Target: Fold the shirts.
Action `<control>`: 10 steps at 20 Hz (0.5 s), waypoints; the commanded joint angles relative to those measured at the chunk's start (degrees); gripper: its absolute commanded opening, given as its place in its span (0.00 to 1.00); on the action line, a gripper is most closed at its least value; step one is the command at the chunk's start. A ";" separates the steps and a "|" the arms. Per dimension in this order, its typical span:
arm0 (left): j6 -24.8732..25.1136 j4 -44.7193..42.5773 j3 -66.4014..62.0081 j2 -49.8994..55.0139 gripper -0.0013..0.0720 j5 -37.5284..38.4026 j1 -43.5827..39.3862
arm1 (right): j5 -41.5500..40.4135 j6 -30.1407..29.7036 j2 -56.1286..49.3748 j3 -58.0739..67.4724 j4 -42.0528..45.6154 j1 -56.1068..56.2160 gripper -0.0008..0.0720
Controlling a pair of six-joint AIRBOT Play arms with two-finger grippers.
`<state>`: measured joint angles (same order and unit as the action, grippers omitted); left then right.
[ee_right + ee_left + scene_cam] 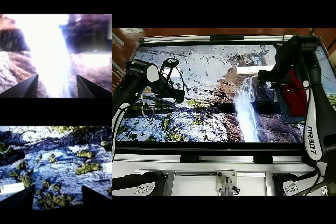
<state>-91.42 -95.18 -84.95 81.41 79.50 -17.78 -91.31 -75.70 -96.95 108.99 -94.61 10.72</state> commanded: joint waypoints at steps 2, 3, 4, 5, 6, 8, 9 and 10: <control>-0.83 -0.83 -0.02 0.31 0.92 0.50 0.26 | -1.55 -0.20 -2.40 0.09 -2.80 0.83 0.82; -0.83 -0.83 -0.02 0.42 0.92 0.50 0.26 | -1.51 -0.20 -2.40 0.09 -2.80 0.83 0.82; -0.83 -0.83 -0.02 0.61 0.92 0.50 0.26 | -1.53 -0.20 -2.40 0.09 -2.80 0.83 0.82; -0.83 -0.83 -0.02 0.76 0.92 0.50 0.26 | -1.51 -0.22 -2.40 0.09 -2.80 0.83 0.82; -0.83 -0.83 -0.02 0.90 0.92 0.50 0.26 | -1.53 -0.22 -2.40 0.09 -2.80 0.83 0.82; -0.83 -0.83 -0.02 0.92 0.92 0.50 0.26 | -1.53 -0.20 -2.40 0.09 -2.80 0.83 0.82; -0.83 -0.83 -0.02 0.92 0.92 0.50 0.26 | -1.53 -0.20 -2.40 0.09 -2.80 0.83 0.82; -0.83 -0.83 -0.02 0.92 0.92 0.50 0.26 | -1.53 -0.22 -2.40 0.09 -2.80 0.81 0.82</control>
